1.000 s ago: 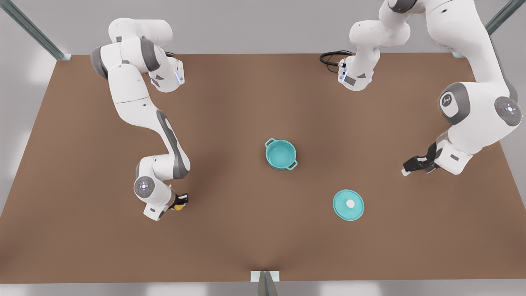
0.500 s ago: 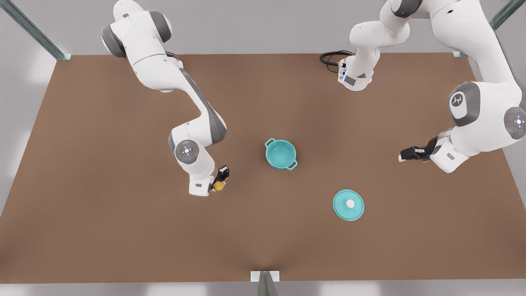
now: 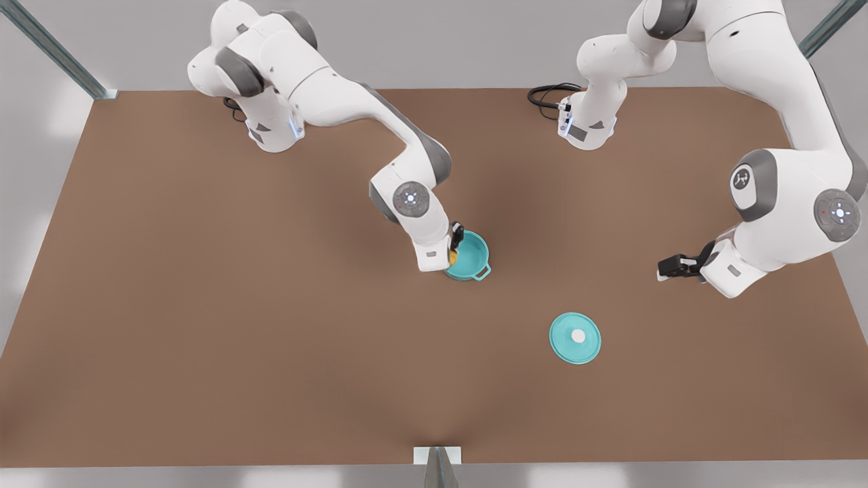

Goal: Open the pot lid and put the potato into the pot

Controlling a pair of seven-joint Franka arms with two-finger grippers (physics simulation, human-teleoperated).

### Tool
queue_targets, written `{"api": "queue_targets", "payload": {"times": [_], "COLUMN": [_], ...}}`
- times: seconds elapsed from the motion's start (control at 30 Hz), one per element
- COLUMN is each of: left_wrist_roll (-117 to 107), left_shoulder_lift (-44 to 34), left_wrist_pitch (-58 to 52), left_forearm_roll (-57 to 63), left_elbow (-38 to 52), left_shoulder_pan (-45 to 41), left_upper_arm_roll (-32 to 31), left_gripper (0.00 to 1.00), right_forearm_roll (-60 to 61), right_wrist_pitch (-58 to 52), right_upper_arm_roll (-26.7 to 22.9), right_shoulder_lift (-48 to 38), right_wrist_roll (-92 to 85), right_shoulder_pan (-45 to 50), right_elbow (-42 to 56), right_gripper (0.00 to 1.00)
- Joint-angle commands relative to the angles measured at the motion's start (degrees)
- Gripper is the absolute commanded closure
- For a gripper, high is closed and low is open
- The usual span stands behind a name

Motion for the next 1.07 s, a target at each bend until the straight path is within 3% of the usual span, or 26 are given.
{"api": "queue_targets", "payload": {"times": [0.0,0.43,0.47,0.5,0.6,0.63,0.73,0.77,0.8,0.87,0.93,1.03], "left_wrist_roll": [1.06,0.62,0.53,0.62,0.62,0.62,0.62,0.62,0.62,0.62,0.71,0.62], "left_shoulder_lift": [0.19,0.63,0.63,0.63,0.63,0.63,0.63,0.63,0.63,0.63,0.63,0.63], "left_wrist_pitch": [0.74,3.37,3.38,3.38,3.38,3.38,3.38,3.38,3.38,3.38,3.38,3.38], "left_forearm_roll": [-0.03,0.23,0.23,0.32,0.32,0.41,0.49,0.49,0.49,0.49,0.41,0.41], "left_elbow": [0.24,0.24,0.15,0.15,0.15,0.15,0.15,0.15,0.15,0.15,0.15,0.15], "left_shoulder_pan": [0.00,-0.70,-0.70,-0.70,-0.70,-0.70,-0.79,-0.79,-0.79,-0.79,-0.87,-1.31], "left_upper_arm_roll": [-0.01,-0.01,-0.01,-0.01,-0.01,-0.01,-0.01,-0.01,-0.01,-0.01,-0.10,-0.01], "left_gripper": [0.00,0.00,0.00,0.00,0.00,0.00,0.00,0.00,0.00,0.00,0.00,0.00], "right_forearm_roll": [0.39,0.31,0.57,0.57,0.66,0.66,-0.22,0.48,0.48,2.24,1.54,0.04], "right_wrist_pitch": [4.87,13.57,13.66,13.75,13.75,11.04,-10.42,-16.65,-20.88,-25.10,-24.40,-25.01], "right_upper_arm_roll": [0.04,-0.13,-0.22,-0.22,-0.31,-2.93,-17.88,-26.49,-30.45,-30.90,-31.78,-33.27], "right_shoulder_lift": [1.16,8.02,8.02,8.02,7.41,3.99,-9.03,-10.17,-11.31,-12.36,-17.11,-17.55], "right_wrist_roll": [8.11,11.98,11.98,11.98,12.07,12.24,6.72,2.05,-1.63,-5.33,-5.51,-5.60], "right_shoulder_pan": [1.45,5.58,5.58,5.58,5.49,5.49,-1.80,-2.15,-4.78,-10.68,-10.77,-10.77], "right_elbow": [0.81,-1.56,-1.48,-1.48,-1.48,-1.48,-1.12,-1.04,-1.04,-1.65,-9.21,-9.74], "right_gripper": [0.52,0.51,0.20,0.00,0.00,0.00,0.00,0.00,0.00,0.00,0.00,0.00]}}
